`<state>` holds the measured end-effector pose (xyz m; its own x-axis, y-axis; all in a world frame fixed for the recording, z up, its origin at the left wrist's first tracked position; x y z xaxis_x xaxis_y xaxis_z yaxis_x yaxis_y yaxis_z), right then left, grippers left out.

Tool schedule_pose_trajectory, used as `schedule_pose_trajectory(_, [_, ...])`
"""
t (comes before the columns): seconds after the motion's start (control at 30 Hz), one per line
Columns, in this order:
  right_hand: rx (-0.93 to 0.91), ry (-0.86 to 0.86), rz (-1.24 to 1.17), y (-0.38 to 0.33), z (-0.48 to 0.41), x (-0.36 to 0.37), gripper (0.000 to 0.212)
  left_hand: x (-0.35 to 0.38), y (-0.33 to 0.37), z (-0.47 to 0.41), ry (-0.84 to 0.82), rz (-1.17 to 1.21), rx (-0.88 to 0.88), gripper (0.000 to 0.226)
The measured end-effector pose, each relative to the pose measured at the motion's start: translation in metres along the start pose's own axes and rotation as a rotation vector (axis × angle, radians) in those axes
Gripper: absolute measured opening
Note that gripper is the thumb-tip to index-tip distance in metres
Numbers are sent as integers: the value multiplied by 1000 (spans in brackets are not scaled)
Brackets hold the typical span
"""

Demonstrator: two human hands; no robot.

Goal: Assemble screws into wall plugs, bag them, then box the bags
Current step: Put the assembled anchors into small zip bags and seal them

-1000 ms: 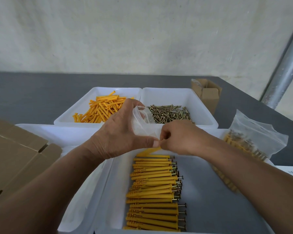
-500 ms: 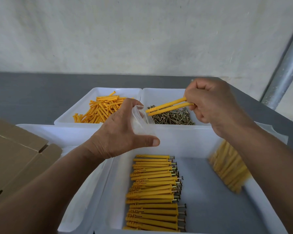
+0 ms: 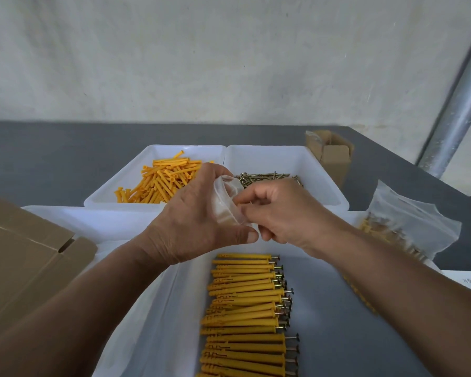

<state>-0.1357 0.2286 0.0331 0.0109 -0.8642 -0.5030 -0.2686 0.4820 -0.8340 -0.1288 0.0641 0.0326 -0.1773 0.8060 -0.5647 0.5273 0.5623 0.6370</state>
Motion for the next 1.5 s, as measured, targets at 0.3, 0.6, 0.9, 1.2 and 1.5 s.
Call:
schedule_pose_trajectory(0.3, [142, -148, -142, 1, 5, 8, 25, -2, -5, 0, 55, 21, 10, 71])
schedule_pose_trajectory(0.6, [215, -146, -354, 1, 1, 13, 53, -7, -3, -1, 79, 115, -18, 59])
schedule_pose_trajectory(0.9, [168, -237, -394, 0, 3, 17, 69, -11, 8, -2, 154, 48, 94, 33])
schedule_pose_trajectory(1.2, [167, -272, -350, -1, 4, 17, 83, -14, 10, -3, 309, -252, 8, 13])
schedule_pose_trajectory(1.5, [1, -141, 453, 1, 1, -11, 23, -17, 5, -7, 330, -260, -99, 35])
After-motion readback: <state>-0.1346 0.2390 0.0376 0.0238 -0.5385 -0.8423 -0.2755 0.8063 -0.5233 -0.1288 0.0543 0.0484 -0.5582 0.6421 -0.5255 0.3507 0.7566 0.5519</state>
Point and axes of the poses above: each hand's wrist, its own z-axis away from the middle knuckle, its own x-axis out of the palm, y = z × x, the point moved 2 cm from there along -z, towards the middle knuckle, and after that the axes turned 9 degrees about y, right-handed, at the moved point
